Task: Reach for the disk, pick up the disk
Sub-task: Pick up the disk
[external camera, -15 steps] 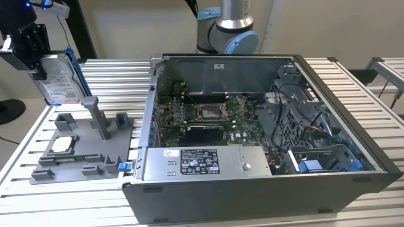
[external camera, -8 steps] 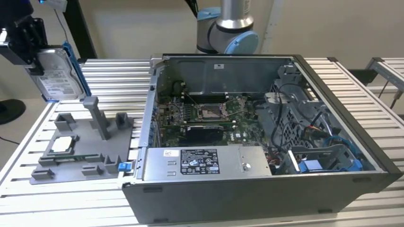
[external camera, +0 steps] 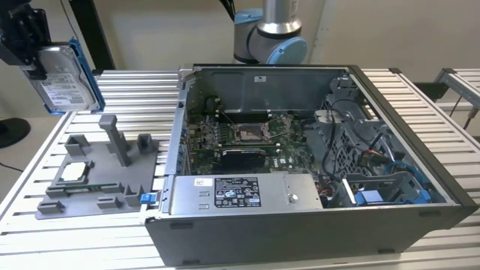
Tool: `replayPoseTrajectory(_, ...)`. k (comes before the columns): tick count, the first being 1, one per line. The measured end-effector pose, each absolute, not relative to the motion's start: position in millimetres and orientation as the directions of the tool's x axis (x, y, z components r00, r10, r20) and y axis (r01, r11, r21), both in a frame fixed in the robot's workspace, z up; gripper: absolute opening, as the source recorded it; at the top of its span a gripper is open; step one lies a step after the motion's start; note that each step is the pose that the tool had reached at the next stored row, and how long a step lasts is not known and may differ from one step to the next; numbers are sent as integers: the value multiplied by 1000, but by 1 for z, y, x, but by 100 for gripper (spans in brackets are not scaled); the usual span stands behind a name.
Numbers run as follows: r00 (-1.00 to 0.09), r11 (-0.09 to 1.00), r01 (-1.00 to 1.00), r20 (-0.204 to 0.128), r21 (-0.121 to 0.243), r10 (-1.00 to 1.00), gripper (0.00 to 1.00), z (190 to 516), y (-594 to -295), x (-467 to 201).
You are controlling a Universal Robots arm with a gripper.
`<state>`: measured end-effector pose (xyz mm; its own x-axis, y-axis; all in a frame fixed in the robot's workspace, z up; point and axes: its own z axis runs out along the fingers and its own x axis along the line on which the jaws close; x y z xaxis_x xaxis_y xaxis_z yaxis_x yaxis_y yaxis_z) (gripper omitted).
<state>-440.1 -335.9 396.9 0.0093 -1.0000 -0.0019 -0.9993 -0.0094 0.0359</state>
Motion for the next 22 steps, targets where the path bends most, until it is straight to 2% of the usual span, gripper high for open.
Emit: replayPoseTrajectory(22,9,-9,-999,-2,36,-1000,0,456,-336,-440)
